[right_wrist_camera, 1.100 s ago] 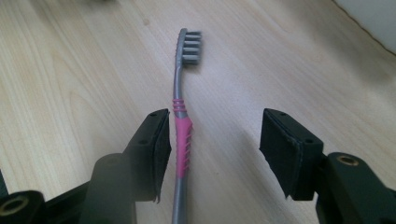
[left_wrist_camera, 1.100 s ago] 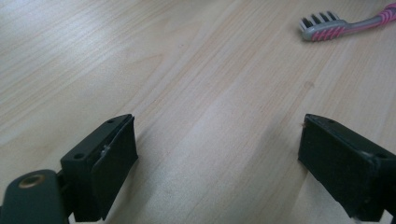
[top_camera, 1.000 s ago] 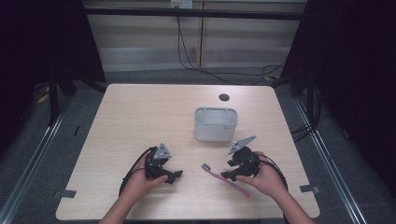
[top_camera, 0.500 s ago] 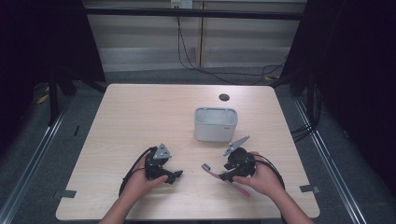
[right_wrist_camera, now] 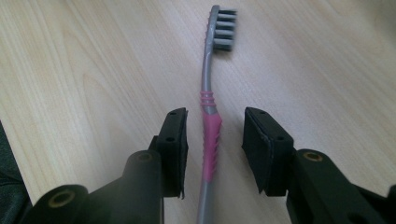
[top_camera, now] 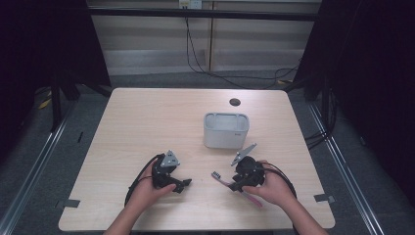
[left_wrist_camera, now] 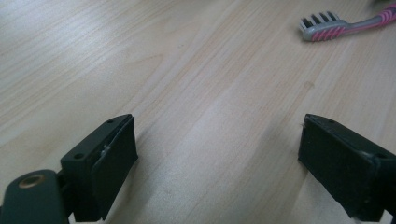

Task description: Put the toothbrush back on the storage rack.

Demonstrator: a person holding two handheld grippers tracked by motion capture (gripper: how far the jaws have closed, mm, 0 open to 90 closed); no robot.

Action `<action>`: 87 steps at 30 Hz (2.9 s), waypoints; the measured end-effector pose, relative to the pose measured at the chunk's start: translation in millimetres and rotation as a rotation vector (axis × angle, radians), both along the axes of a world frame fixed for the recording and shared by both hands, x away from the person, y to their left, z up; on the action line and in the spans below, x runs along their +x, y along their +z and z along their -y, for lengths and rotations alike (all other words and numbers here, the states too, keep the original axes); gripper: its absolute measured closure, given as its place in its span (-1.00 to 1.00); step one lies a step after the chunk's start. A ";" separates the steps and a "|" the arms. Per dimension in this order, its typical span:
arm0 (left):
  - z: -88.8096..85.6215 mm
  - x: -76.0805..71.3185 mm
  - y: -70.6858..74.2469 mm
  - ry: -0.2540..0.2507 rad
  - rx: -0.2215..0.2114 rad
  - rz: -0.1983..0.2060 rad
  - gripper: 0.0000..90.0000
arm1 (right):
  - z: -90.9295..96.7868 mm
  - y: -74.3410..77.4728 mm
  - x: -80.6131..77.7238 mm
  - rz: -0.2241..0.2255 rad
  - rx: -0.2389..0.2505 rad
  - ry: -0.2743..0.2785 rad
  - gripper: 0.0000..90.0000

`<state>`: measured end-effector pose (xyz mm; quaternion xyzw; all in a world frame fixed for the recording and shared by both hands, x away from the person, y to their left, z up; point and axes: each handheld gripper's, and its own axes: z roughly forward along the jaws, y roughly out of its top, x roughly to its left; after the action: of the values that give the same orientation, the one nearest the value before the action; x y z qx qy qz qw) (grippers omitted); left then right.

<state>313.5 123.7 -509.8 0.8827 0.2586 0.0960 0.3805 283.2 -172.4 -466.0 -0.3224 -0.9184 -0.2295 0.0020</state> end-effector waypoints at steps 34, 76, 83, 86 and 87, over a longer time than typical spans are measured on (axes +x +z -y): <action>-0.1 0.0 0.2 0.000 0.003 -0.001 -0.76 | -2.6 -5.3 -0.9 -0.032 -0.072 0.016 0.65; -0.1 0.2 0.3 0.000 0.004 0.000 -0.76 | 5.1 7.7 1.6 0.027 0.041 -0.008 0.81; -0.1 0.1 0.2 0.000 0.003 -0.001 -0.76 | 9.9 14.1 2.5 0.055 0.087 -0.027 0.81; 0.0 0.1 0.2 0.001 0.003 -0.001 -0.76 | 11.8 16.2 2.5 0.059 0.106 -0.037 0.81; 0.0 0.1 0.2 0.001 0.003 -0.001 -0.76 | 12.1 16.5 2.5 0.062 0.108 -0.040 0.81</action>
<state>313.6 123.7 -509.6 0.8831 0.2591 0.0959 0.3791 285.7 -184.5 -449.5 -0.3327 -0.8977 -0.2885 -0.0137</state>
